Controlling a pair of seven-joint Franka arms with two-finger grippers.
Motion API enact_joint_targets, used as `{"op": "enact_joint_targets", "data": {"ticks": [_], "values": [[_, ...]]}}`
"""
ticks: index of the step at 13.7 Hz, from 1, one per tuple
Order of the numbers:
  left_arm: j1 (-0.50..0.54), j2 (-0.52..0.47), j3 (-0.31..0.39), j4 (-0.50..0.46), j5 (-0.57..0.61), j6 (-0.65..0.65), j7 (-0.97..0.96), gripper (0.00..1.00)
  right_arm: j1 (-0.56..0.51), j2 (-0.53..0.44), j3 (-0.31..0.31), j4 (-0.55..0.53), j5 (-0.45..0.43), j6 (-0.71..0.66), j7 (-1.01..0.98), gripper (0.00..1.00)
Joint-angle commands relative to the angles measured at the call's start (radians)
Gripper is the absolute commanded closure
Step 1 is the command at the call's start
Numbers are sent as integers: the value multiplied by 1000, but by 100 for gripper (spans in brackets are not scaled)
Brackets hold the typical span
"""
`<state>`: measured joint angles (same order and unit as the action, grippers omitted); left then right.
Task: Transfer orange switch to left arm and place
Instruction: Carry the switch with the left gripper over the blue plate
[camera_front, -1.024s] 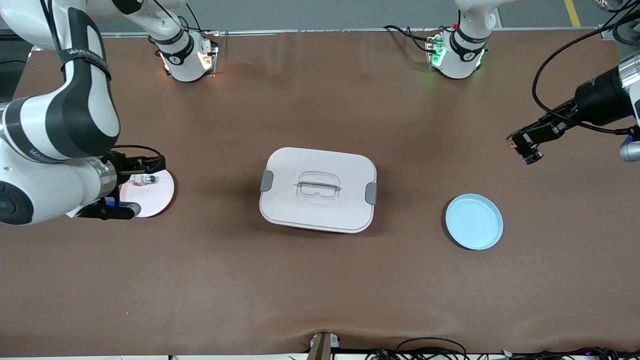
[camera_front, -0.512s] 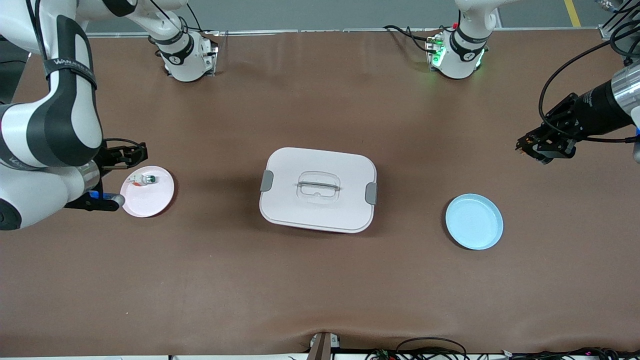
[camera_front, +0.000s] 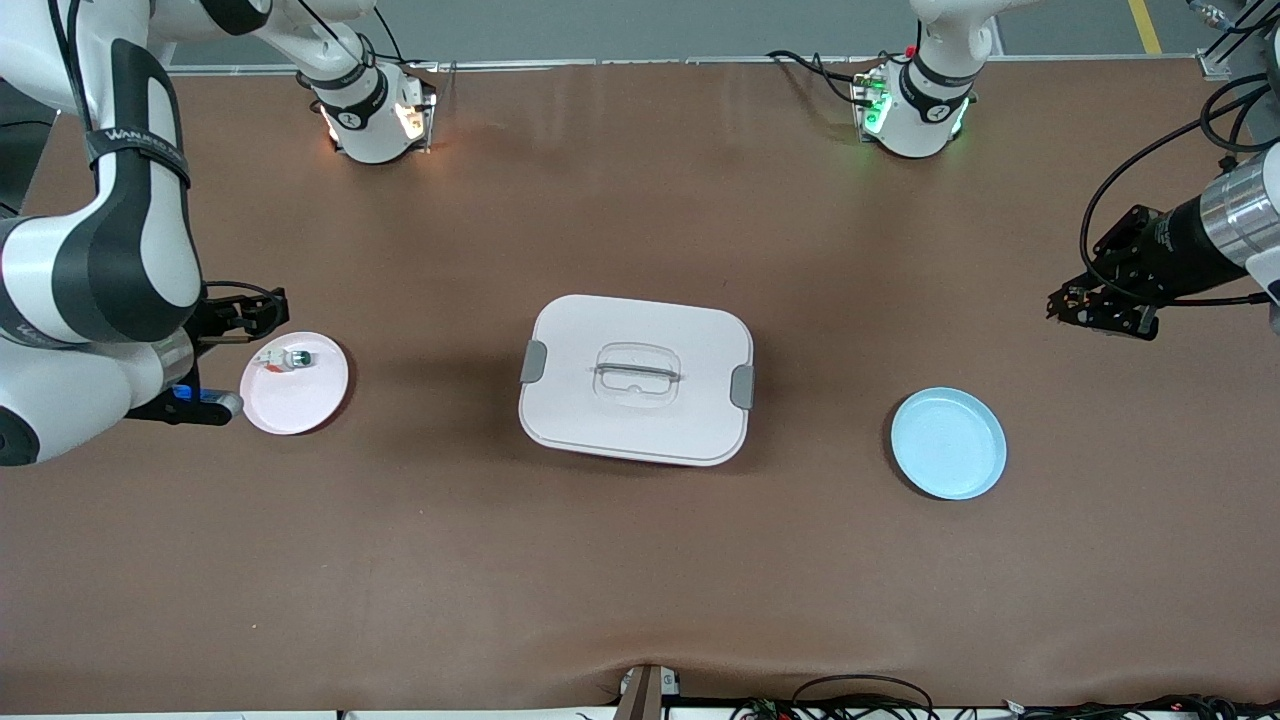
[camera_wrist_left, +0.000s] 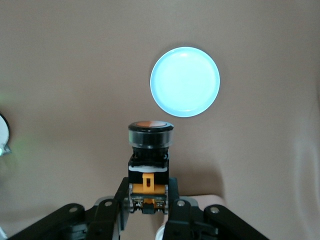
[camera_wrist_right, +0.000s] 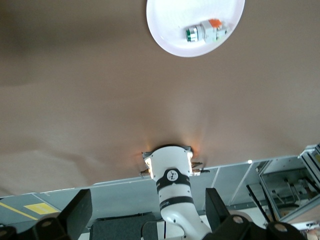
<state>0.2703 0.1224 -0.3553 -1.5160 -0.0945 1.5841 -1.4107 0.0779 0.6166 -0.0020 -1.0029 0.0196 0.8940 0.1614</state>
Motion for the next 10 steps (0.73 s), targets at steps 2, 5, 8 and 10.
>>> {"op": "enact_joint_targets", "data": {"ticks": [2, 5, 8, 10], "values": [[0, -23, -7, -85, 48, 97, -99, 100, -10, -21, 17, -2, -23, 31, -164, 0], [0, -24, -10, -157, 68, 178, -131, 100, 2, -18, 22, 10, -26, 34, -221, 0], [0, -24, -10, -220, 87, 255, -143, 100, -13, -21, 20, 10, -18, 23, -215, 0], [0, -23, -13, -272, 119, 309, -160, 100, -12, -17, 23, 10, -17, 33, -220, 0]]}}
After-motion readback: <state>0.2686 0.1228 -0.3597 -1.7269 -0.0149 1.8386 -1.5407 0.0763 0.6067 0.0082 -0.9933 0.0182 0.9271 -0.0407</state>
